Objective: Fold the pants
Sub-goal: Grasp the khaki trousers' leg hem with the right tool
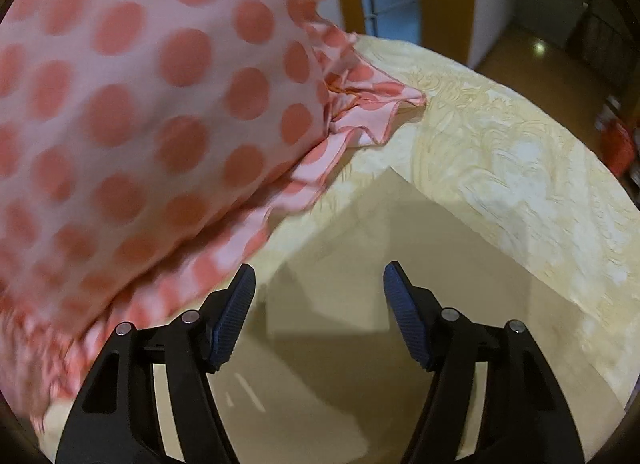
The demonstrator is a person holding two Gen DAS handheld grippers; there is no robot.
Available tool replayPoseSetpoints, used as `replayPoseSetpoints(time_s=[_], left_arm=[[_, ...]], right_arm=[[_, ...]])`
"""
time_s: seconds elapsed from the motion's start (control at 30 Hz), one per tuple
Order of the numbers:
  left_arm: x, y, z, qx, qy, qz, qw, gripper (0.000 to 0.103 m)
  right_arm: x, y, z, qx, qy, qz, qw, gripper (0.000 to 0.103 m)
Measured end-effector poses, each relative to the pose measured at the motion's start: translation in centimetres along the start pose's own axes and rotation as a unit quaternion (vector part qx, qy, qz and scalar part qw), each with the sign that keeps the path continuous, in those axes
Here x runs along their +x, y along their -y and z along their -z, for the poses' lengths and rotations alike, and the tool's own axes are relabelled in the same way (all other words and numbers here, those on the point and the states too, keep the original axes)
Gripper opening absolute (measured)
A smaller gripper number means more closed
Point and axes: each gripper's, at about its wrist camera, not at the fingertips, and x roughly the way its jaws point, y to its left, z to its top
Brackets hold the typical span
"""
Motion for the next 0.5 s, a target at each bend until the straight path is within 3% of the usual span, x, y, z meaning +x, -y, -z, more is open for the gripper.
replayPoseSetpoints(time_s=[0.07, 0.1, 0.13, 0.2, 0.27, 0.3, 0.4, 0.5], left_arm=[[0.8, 0.1, -0.4, 0.002, -0.003, 0.0, 1.0, 0.101], [1.0, 0.1, -0.3, 0.002, -0.004, -0.001, 1.0, 0.101], [1.3, 0.1, -0.4, 0.002, -0.007, -0.001, 1.0, 0.101], [1.8, -0.1, -0.3, -0.001, -0.012, -0.004, 0.9999, 0.101], [1.9, -0.3, -0.2, -0.007, -0.012, -0.001, 0.9999, 0.101], [1.8, -0.5, -0.2, -0.009, -0.011, 0.001, 0.9999, 0.101], [1.5, -0.8, 0.0, -0.014, -0.006, 0.001, 0.9999, 0.101], [0.5, -1.6, 0.2, -0.024, -0.001, -0.001, 0.9997, 0.101]], right_arm=[[1.3, -0.4, -0.8, -0.002, -0.001, 0.029, 1.0, 0.069], [2.0, -1.2, -1.0, -0.026, 0.01, 0.07, 0.997, 0.066], [2.3, -1.6, -1.0, -0.042, 0.019, 0.085, 0.995, 0.062], [2.4, -1.6, -0.9, -0.057, 0.034, 0.069, 0.995, 0.038], [2.1, -0.4, -0.4, -0.053, 0.05, 0.058, 0.996, 0.02], [2.0, 0.4, -0.4, -0.051, 0.055, 0.042, 0.996, 0.012], [1.7, 3.9, -0.3, -0.005, 0.055, -0.048, 0.997, 0.004], [-2.1, 8.6, 1.1, 0.055, 0.085, -0.176, 0.979, 0.004]])
